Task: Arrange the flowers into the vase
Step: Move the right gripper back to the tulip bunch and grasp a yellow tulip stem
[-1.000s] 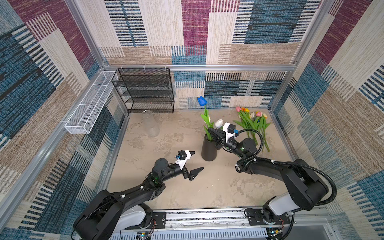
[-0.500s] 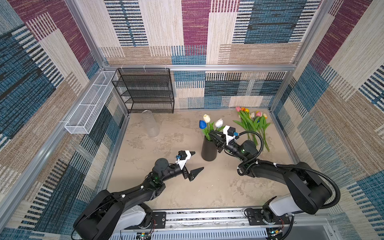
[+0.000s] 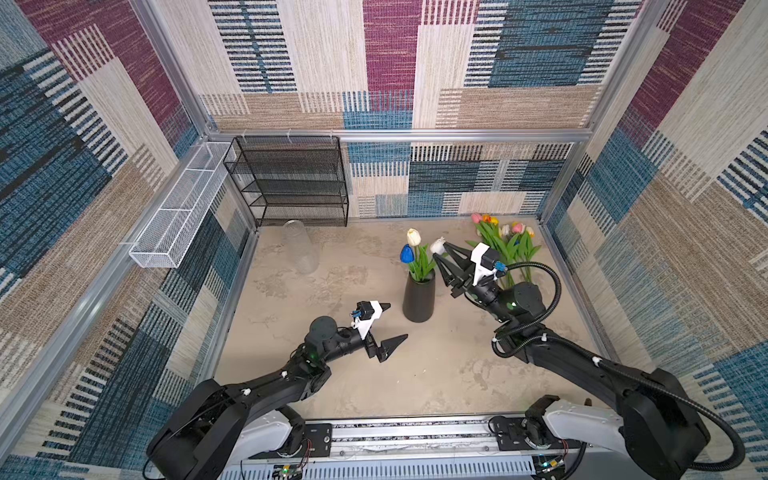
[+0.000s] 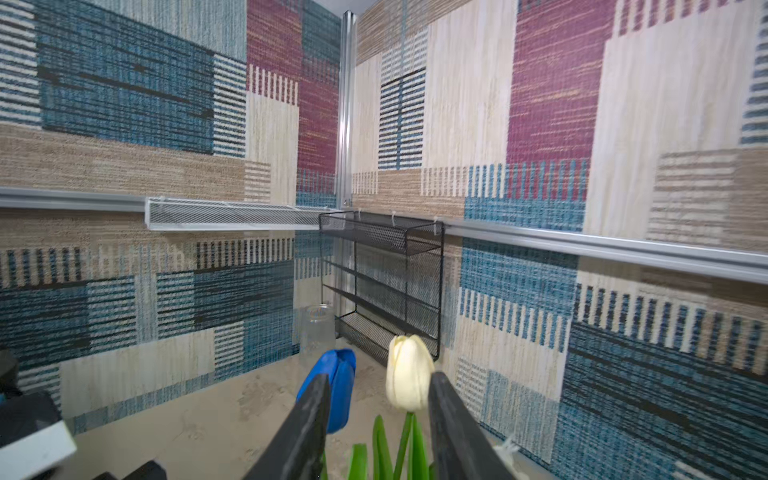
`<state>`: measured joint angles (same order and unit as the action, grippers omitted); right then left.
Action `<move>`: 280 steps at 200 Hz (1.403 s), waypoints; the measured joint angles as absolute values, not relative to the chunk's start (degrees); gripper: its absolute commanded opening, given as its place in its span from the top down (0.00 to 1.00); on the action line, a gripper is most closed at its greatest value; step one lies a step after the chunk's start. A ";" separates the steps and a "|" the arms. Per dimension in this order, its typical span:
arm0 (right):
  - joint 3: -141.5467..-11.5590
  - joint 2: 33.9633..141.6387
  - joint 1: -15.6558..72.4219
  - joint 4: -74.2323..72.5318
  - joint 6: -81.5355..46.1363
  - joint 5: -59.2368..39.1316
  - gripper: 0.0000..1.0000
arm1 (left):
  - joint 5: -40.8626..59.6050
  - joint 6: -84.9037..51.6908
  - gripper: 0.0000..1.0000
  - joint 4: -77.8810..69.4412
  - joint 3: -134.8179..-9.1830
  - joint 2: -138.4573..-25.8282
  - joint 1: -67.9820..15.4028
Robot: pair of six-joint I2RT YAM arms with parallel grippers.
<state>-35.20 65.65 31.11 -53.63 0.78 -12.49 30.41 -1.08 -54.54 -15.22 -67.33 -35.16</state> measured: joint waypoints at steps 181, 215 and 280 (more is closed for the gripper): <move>-72.73 103.68 -10.50 18.31 -11.03 -5.37 0.86 | 30.57 -1.10 0.00 -54.57 -15.64 -68.23 -35.27; -75.18 106.54 -15.00 18.68 -10.81 -3.90 0.83 | 30.59 -1.10 0.01 -54.54 -15.66 -68.05 -35.27; -79.20 114.83 -16.84 21.10 -10.00 -3.27 0.75 | 30.57 -1.08 0.01 -54.26 -15.88 -68.01 -35.27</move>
